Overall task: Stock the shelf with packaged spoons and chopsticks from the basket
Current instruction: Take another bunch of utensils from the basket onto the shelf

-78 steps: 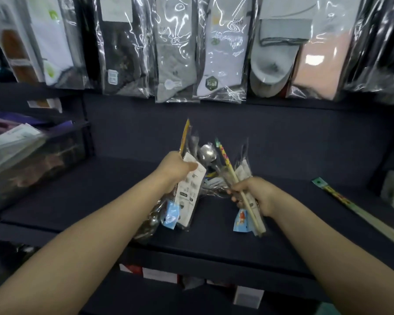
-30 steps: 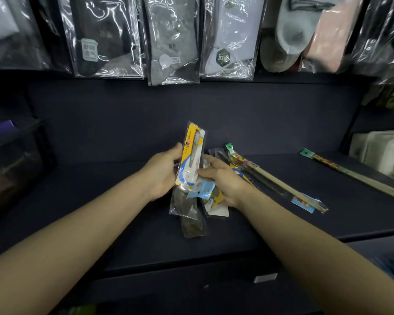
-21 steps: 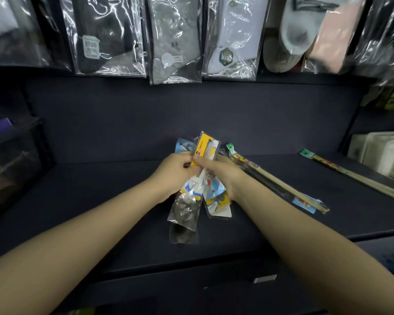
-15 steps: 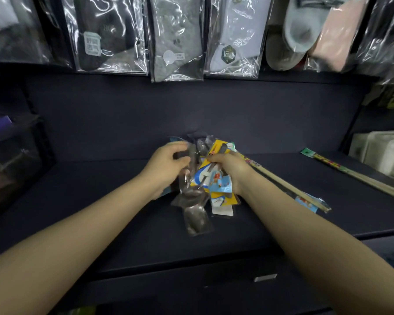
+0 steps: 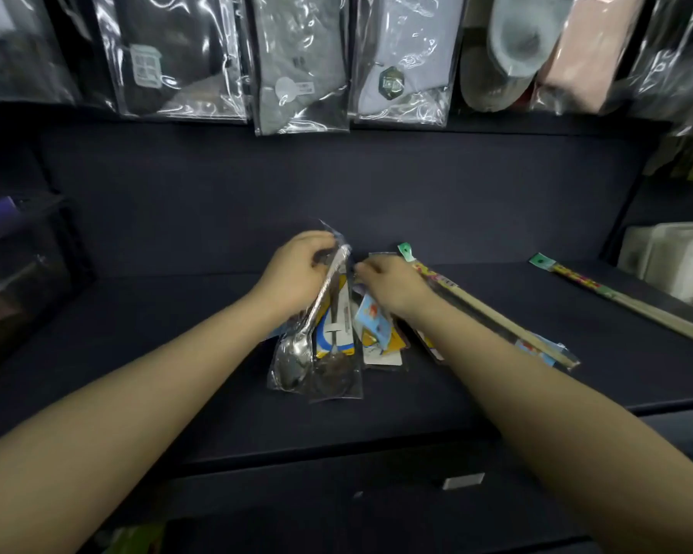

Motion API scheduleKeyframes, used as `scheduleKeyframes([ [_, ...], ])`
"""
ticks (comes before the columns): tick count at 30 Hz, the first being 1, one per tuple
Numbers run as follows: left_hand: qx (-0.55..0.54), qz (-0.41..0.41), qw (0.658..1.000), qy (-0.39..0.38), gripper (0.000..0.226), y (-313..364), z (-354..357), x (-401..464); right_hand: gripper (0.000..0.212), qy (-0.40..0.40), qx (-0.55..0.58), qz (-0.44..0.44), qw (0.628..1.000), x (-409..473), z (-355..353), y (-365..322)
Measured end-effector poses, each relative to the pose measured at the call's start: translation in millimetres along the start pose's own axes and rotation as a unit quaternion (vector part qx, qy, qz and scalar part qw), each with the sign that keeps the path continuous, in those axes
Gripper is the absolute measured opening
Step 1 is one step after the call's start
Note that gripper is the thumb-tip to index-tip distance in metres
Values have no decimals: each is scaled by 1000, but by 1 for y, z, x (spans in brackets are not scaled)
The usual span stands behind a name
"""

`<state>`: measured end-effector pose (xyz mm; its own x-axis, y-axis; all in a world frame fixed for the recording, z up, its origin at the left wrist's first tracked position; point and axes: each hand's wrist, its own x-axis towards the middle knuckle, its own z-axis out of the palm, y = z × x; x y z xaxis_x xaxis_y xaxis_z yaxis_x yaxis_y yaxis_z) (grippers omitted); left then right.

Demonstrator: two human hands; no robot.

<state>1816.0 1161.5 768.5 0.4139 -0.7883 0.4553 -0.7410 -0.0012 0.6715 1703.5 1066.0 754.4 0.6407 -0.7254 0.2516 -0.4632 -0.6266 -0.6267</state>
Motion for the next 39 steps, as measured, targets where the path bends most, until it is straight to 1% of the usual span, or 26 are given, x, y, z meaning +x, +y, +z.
scheduleKeyframes([
  [1,18,13,1000,-9,40,2,6,-2,32,20,-11,3,1000,-1,-11,11],
  [2,41,28,999,-24,40,-2,14,-1,30,35,-47,12,998,-3,-25,26],
  [3,74,33,995,-56,40,-4,20,0,29,44,-92,21,995,-5,-39,43],
  [5,128,-1,982,-139,36,-11,30,3,29,29,-178,45,983,-10,-61,74],
  [6,132,-13,977,-168,35,-13,34,5,31,8,-201,54,978,-13,-69,86],
  [7,130,-10,975,-182,35,-7,35,4,32,-16,-211,58,976,-17,-75,95],
  [8,119,8,979,-168,35,-5,39,5,28,-38,-212,61,975,-21,-79,101],
  [9,155,-3,978,-139,37,3,41,5,25,-55,-211,58,974,-23,-82,106],
  [11,264,-24,963,-57,39,26,48,3,23,-70,-210,48,974,-24,-85,111],
  [12,290,3,956,-27,41,37,52,-1,23,-76,-213,43,973,-23,-85,112],
  [13,292,41,955,-18,44,52,56,-7,21,-80,-218,37,972,-22,-84,114],
  [14,281,86,955,-33,47,60,63,-12,17,-85,-222,37,971,-21,-83,115],
  [15,272,121,952,-71,51,69,69,-16,15,-88,-224,35,970,-21,-83,116],
  [16,271,134,945,-121,53,74,78,-20,17,-92,-226,38,969,-21,-85,116],
  [18,312,120,918,-214,53,81,97,-26,23,-96,-217,36,971,-21,-91,121],
  [19,351,105,898,-246,54,83,104,-28,22,-97,-210,35,972,-22,-96,125],
  [21,419,61,863,-274,55,87,115,-32,19,-106,-192,44,975,-24,-107,134],
  [23,446,29,855,-263,53,89,122,-32,30,-108,-170,55,978,-26,-119,144],
  [25,460,10,854,-243,50,92,128,-31,35,-91,-151,63,982,-28,-135,155],
  [27,472,-5,853,-222,47,97,136,-32,30,-42,-151,73,985,-27,-155,169],
  [28,472,2,856,-210,46,101,142,-32,30,-13,-156,81,984,-26,-166,178],
  [30,437,54,875,-204,45,109,157,-31,32,24,-175,101,979,-26,-186,200],
  [32,368,112,892,-238,48,123,172,-29,32,28,-198,106,974,-30,-200,221],
  [34,326,143,892,-278,53,139,190,-25,33,14,-240,83,967,-36,-208,239],
  [36,313,161,887,-299,56,150,207,-21,39,-8,-284,55,957,-41,-211,251],
  [39,336,161,872,-317,55,153,223,-19,38,-24,-322,39,946,-50,-210,255],
])
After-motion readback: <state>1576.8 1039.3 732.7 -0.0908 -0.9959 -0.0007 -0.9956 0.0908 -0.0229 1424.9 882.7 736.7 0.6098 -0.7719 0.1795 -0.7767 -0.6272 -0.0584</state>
